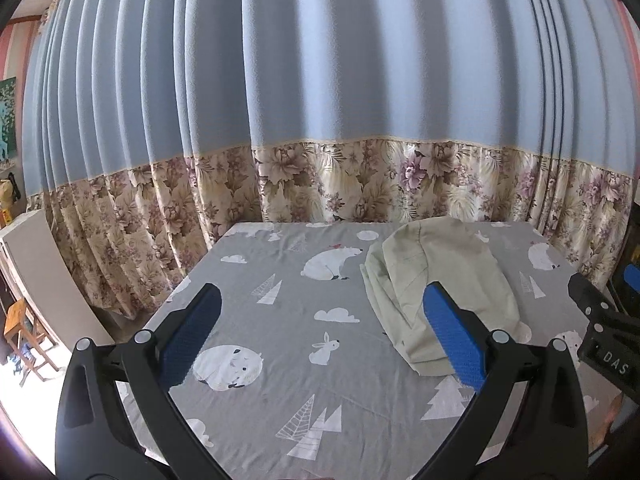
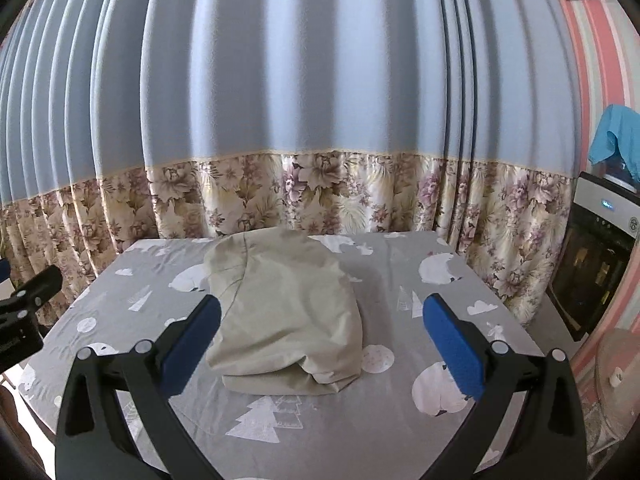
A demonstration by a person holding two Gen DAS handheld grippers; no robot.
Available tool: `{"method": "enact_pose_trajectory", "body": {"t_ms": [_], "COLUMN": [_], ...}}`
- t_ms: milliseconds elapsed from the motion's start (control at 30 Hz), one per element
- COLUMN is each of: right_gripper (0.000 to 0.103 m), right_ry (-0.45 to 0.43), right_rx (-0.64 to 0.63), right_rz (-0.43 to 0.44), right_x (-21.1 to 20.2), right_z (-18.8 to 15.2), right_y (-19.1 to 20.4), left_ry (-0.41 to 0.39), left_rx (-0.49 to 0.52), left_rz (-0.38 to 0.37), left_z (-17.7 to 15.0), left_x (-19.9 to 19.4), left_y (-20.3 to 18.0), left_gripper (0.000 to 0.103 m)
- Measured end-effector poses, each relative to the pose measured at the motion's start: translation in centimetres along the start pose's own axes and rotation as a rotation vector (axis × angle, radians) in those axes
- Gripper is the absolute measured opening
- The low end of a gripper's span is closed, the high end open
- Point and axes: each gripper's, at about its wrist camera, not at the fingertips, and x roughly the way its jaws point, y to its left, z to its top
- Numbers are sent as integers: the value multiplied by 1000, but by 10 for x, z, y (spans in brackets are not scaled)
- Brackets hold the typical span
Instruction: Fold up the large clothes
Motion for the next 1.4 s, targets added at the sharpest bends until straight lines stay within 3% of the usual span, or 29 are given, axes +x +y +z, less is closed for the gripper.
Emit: {"method": "enact_pose_trajectory", "body": {"t_ms": [900,1400], "right_gripper": [101,101], "right_ry": [46,85], "right_rx": [-1,-6], "right_rz": [-39,-47], "right_x": [21,36], "right_z": [-8,-9], "right_y": [-6,-4], "left_ry": [49,75], "left_rx": [9,-6], "left_rz": [-12,-79], "left_z": [-9,-10], "left_x": [19,14], "left_y": [1,4], "left_gripper": [100,100]}}
